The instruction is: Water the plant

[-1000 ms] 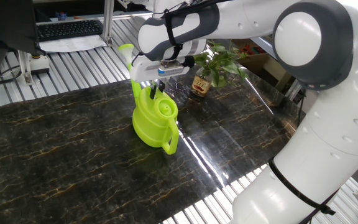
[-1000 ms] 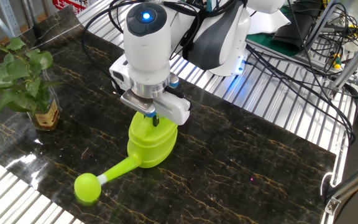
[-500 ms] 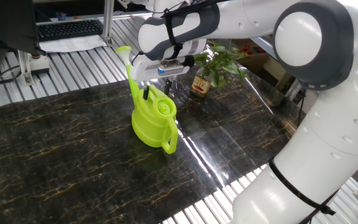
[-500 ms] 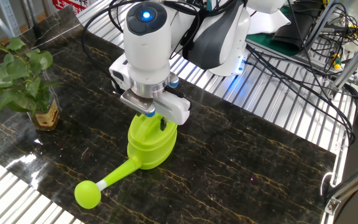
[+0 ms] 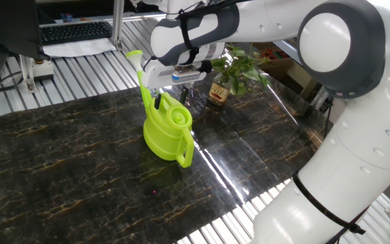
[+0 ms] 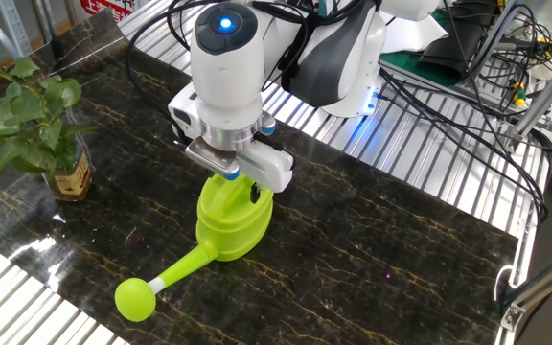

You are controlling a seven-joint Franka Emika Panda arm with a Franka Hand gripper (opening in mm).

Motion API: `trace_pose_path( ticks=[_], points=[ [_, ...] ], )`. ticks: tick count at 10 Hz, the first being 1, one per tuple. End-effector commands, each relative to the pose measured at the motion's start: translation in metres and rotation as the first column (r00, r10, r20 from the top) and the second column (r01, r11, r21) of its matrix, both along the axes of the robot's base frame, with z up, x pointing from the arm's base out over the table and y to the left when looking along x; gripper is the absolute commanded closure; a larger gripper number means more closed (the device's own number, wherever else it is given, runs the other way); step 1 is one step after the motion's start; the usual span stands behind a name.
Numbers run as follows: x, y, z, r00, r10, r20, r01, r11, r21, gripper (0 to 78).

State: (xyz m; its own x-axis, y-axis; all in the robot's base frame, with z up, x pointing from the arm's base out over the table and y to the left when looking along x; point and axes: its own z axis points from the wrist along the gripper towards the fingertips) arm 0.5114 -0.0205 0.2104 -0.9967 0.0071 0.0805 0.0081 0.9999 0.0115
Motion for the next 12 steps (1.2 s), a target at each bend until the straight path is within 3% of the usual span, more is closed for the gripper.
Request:
trace_pose_path(
  ticks=[1, 5, 7, 12],
  points=[
    [0.016, -0.007, 0.072, 1.000, 0.015, -0.007, -0.015, 1.000, 0.002, 0.1],
    [0.008, -0.014, 0.105, 1.000, 0.016, -0.001, -0.016, 1.000, -0.001, 0.1],
    [0.004, -0.016, 0.115, 1.000, 0.011, 0.028, -0.011, 1.000, -0.002, 0.1],
    [-0.011, -0.027, 0.142, 0.999, 0.024, 0.023, -0.023, 0.999, -0.026, 0.1]
  ],
)
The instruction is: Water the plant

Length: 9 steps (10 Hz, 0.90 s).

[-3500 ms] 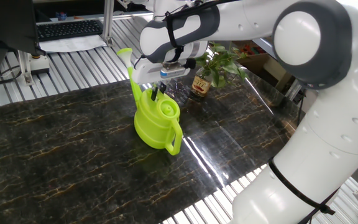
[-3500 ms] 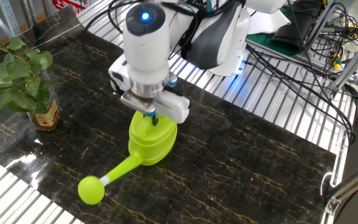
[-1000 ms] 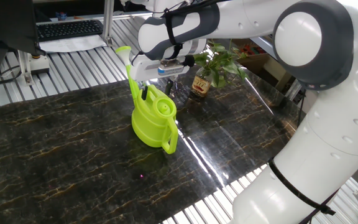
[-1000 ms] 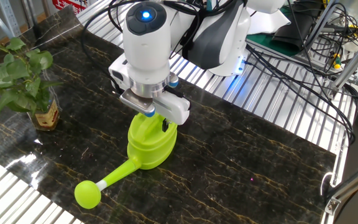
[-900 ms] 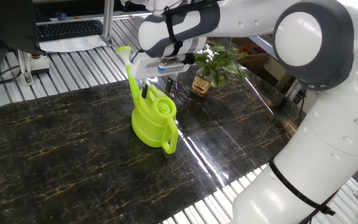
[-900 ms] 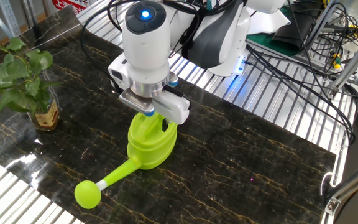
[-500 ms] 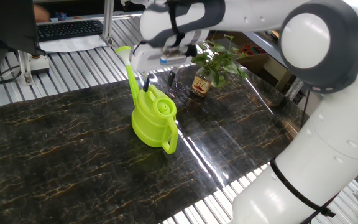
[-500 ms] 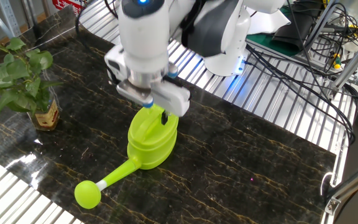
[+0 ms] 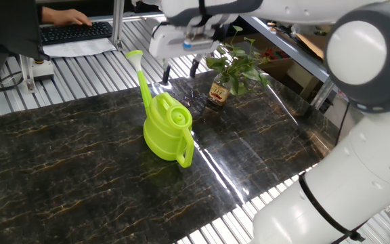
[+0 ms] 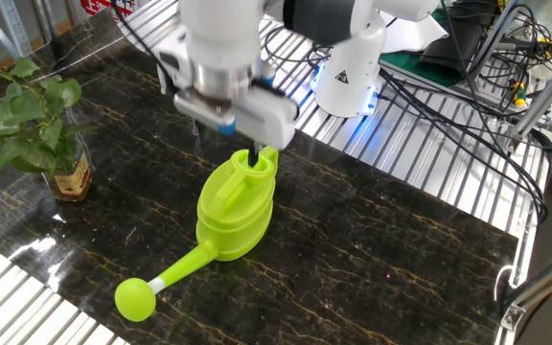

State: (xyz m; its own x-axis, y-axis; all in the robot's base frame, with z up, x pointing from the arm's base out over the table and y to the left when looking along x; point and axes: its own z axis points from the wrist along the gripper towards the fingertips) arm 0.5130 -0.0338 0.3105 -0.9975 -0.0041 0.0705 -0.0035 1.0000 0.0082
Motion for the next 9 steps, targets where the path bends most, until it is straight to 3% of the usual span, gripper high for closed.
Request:
trace_pose_path(
  ticks=[1, 9],
  points=[
    [-0.015, -0.012, 0.045, 1.000, 0.016, 0.015, -0.015, 0.999, -0.039, 0.1],
    [-0.030, -0.017, 0.068, 1.000, 0.026, 0.008, -0.025, 0.999, -0.043, 0.1]
  ],
)
